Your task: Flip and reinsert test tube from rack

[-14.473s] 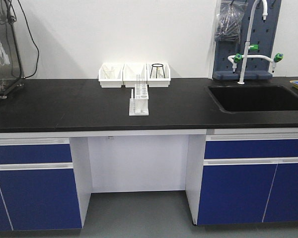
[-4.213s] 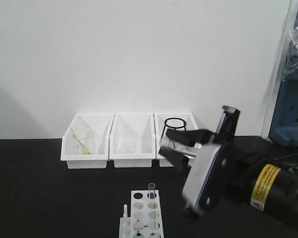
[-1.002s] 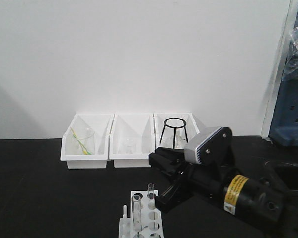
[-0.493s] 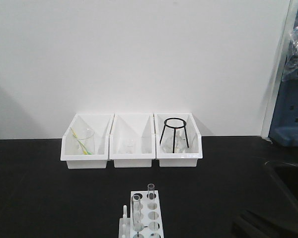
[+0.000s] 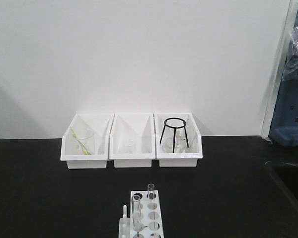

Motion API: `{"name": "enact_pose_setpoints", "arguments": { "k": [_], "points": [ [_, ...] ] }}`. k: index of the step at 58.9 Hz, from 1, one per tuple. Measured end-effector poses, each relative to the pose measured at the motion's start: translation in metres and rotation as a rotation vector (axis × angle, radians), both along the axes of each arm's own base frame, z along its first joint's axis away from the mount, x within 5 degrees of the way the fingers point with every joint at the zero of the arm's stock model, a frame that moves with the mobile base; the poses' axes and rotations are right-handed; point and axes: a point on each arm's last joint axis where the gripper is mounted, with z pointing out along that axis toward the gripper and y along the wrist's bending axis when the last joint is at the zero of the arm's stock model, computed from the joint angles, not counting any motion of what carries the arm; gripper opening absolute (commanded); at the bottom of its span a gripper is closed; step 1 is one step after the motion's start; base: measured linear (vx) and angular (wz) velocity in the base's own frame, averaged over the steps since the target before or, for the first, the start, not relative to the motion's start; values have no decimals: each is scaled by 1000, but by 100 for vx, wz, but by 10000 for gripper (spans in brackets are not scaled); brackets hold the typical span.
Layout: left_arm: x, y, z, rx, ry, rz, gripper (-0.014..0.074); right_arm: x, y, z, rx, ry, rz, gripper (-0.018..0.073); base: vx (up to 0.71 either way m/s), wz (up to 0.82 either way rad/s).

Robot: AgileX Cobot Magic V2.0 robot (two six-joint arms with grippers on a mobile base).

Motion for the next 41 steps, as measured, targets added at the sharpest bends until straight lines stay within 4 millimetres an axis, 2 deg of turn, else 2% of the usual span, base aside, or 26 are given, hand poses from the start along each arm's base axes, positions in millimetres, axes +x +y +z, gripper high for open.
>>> {"name": "enact_pose_setpoints", "arguments": {
  "k": [9, 20, 30, 41],
  "points": [
    [0, 0, 0, 0, 0, 0, -6, 2, -4, -2, -12, 24, -53, -11, 0, 0],
    [0, 0, 0, 0, 0, 0, -6, 6, -24, -15, -60, 165, -267, -11, 0, 0],
    [0, 0, 0, 0, 0, 0, -6, 0, -42, -39, -182, 193, -422, -11, 0, 0],
    [0, 0, 0, 0, 0, 0, -6, -17, -54, -75, -156, 161, -519, -11, 0, 0]
  ]
}}
